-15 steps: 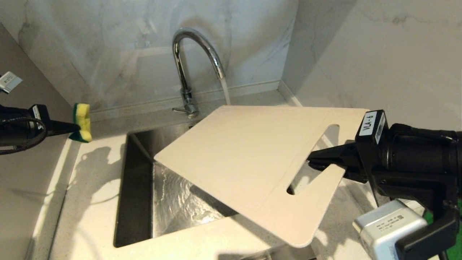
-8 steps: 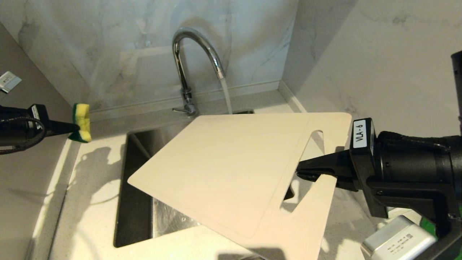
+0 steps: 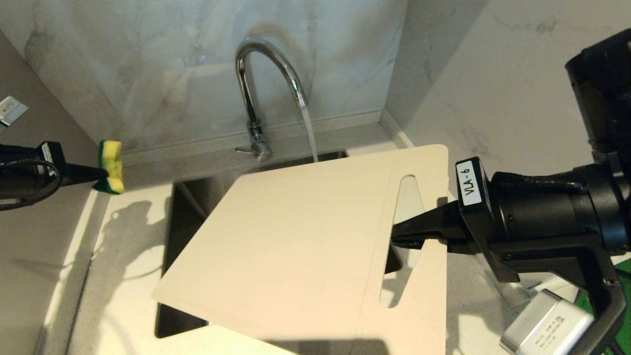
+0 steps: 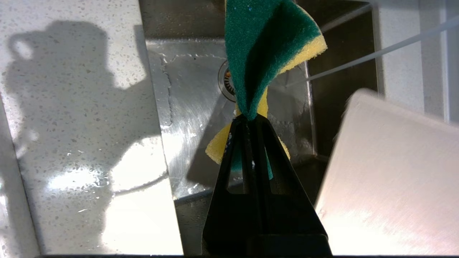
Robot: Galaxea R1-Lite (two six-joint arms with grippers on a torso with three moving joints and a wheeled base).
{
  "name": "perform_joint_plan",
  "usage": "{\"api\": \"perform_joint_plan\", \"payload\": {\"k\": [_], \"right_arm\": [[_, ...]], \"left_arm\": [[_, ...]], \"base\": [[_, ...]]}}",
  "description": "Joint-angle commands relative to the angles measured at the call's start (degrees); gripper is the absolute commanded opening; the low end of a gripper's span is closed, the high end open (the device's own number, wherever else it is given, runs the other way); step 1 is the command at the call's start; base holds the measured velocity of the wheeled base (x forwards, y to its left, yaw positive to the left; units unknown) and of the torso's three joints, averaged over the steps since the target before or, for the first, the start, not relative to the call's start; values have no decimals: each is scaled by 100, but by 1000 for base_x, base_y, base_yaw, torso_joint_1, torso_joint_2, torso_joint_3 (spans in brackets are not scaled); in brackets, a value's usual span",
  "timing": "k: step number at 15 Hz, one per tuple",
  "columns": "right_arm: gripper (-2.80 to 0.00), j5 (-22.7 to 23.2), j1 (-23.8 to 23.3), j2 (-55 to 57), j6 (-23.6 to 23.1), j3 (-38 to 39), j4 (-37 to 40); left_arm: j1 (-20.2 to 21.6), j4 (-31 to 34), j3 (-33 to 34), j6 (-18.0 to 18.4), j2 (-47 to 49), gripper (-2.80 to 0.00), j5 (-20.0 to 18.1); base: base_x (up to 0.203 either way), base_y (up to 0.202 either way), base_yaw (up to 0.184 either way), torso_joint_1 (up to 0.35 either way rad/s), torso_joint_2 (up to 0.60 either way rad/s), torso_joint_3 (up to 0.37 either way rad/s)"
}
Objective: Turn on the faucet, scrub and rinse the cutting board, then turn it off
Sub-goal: Pick up the cutting board
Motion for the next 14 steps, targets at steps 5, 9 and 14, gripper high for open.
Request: {"api": "perform_joint_plan", "payload": {"k": [5, 9, 14], "right_arm": [[-280, 5, -4, 397, -758, -810, 1363], [-280, -34, -12, 936, -1435, -1948, 2007], [-280, -179, -13, 1502, -1989, -2732, 2584]], "left_arm": [[-105, 33, 9, -90, -96, -280, -11], [-105, 41, 9, -90, -131, -280, -20], [-229, 44, 27, -185, -166, -280, -19]], "base": [[0, 0, 0, 0, 0, 0], [0, 0, 0, 0, 0, 0], [0, 0, 0, 0, 0, 0]]}}
